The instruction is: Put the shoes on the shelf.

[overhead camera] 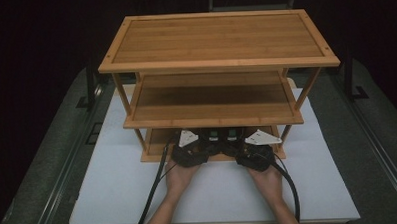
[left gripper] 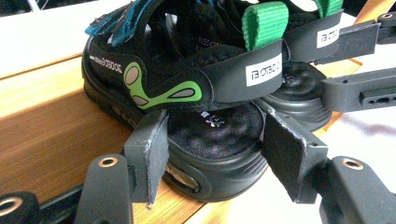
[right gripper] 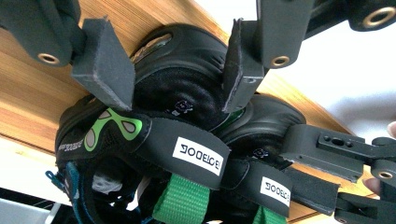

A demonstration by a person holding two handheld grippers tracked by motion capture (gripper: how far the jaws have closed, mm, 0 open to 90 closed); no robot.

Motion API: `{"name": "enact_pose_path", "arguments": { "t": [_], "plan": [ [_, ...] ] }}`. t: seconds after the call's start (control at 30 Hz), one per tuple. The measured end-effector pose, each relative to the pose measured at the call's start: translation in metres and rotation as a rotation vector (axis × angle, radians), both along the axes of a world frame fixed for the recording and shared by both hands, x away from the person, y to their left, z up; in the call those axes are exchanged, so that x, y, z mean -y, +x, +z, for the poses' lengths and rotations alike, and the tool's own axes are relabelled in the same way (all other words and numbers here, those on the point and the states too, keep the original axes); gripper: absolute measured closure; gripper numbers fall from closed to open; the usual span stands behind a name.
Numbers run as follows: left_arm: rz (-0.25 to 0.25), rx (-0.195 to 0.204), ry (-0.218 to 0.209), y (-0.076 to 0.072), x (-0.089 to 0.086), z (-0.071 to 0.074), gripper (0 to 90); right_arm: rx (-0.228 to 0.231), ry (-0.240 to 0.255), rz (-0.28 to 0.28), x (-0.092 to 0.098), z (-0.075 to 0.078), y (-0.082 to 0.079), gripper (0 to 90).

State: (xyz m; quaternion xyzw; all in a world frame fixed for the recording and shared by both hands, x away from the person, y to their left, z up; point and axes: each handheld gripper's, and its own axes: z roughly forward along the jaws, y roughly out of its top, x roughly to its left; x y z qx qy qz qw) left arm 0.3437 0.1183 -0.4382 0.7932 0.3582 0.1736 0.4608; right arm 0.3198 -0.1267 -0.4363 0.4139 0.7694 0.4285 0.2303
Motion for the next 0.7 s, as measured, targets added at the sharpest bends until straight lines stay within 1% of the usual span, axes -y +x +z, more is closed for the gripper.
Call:
{"name": "enact_pose_path", "arguments": {
  "t": [0.27,0.6,0.7],
  "plan": [
    [0.016,-0.002,-0.007,0.0022,0.0026,-0.0019,40.1,0.003,-0.004,-0.002,0.0002,-0.0002,0.0005,43.2],
    [0.018,-0.006,-0.006,0.0026,0.0025,-0.0018,39.5,0.006,-0.001,-0.011,0.0005,-0.0011,0.0009,42.5],
    [0.020,-0.003,0.002,0.0015,0.0021,-0.0007,39.5,0.010,-0.004,-0.021,0.0008,0.0004,-0.0010,42.6]
  ]
}}
